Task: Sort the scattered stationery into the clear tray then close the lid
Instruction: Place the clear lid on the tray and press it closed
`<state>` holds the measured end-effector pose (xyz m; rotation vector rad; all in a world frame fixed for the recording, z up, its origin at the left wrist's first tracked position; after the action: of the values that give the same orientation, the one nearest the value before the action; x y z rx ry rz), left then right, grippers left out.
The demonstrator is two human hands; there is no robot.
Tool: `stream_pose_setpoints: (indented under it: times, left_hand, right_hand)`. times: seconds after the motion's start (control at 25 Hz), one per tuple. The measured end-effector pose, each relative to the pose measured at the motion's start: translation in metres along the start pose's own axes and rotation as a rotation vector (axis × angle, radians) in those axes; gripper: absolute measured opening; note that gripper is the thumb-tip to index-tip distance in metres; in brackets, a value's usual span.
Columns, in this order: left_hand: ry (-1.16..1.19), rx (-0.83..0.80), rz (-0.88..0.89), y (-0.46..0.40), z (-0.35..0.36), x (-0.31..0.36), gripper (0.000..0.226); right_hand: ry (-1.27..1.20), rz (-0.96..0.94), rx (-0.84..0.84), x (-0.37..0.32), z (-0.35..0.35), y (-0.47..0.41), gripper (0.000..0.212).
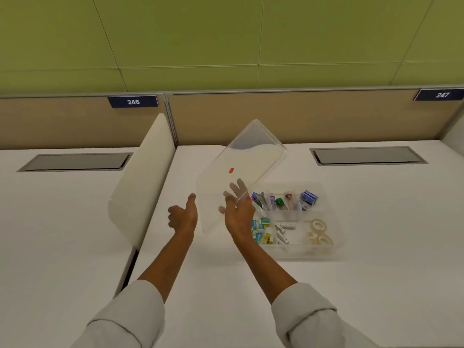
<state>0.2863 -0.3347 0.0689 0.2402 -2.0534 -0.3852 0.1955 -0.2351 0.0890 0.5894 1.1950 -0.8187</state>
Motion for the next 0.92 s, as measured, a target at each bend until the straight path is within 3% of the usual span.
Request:
stream_pose_setpoints:
  times: [0.04,0.12,0.24,0.36,0.44,0.52,0.72,0.92]
  left_hand:
    - [0.094,-0.154,-0.113,0.005,0.009,0.004,0.061]
    - [0.292,-0.314,-0.138,0.012,0.026,0.012,0.035]
    - [0.447,-0.243,-0.036,0.026,0.045,0.022,0.012]
    - [0.420,-0.199,0.144,0.030,0.058,0.028,0.009]
    - [0.357,-0.192,0.223,0.027,0.067,0.026,0.015]
    - [0.298,-0.201,0.290,0.028,0.076,0.025,0.018]
    - [0.080,-0.120,0.425,0.047,0.107,0.019,0.022]
    - [-0.060,-0.052,0.416,0.054,0.125,0.009,0.030]
  right_hand:
    - [-0.145,0.061,-0.006,-0.002,-0.009,-0.003,0.050]
    - [-0.260,0.108,-0.049,-0.006,-0.029,-0.005,0.051]
    - [-0.346,0.143,0.000,-0.011,-0.067,-0.010,0.053]
    - [-0.500,0.148,0.259,-0.023,-0.124,-0.034,0.053]
    - [-0.381,0.103,0.426,-0.031,-0.173,-0.054,0.048]
    - [-0.086,0.064,0.485,-0.040,-0.215,-0.066,0.034]
    - [0.532,-0.044,0.384,-0.044,-0.257,-0.067,0.028]
    - [0.699,-0.028,0.346,-0.017,-0.279,-0.069,0.042]
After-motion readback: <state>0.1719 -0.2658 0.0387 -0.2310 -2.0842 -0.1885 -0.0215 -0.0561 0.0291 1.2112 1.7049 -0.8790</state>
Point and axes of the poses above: each hand's wrist, its own y-axis away from the middle knuckle, its own z-axis out of the palm, x = y × z, the point moved 1 cm from there along -y, towards the middle knuckle, and after that the axes turned 7 degrees about -y, right-handed, at the moved point
